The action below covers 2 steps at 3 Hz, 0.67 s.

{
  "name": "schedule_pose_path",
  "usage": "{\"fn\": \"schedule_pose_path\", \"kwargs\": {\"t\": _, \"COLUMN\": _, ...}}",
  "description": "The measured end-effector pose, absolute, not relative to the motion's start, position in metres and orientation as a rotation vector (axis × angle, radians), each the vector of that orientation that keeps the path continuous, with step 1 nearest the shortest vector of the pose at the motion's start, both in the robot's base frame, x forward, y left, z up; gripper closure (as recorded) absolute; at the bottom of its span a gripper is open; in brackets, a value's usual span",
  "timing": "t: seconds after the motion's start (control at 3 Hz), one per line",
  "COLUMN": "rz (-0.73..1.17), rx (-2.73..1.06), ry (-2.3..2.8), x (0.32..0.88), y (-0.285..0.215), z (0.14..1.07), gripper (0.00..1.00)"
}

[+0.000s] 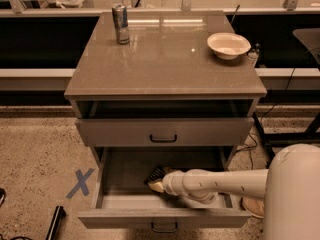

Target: Pick rxbar chocolate from middle drawer and place on counter

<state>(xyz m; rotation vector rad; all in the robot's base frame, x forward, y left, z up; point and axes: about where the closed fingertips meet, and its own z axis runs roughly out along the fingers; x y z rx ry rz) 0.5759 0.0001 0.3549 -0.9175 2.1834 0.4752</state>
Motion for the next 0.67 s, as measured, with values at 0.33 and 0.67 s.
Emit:
{"fn": "schedule_pose_path", "kwargs": {"t": 0.33, "rz": 0.475, "rx": -0.918, "ry": 2.183, "x": 0.5759, "y": 0.0001, "z": 0.3549, "gripper": 1.00}}
{"fn": "schedule_pose_path", "kwargs": {"t": 0.67, "rz": 0.475, "rx": -0.918, "ry": 2.183, "x": 0.5759, "y": 0.0001, "z": 0.3549, "gripper": 1.00}}
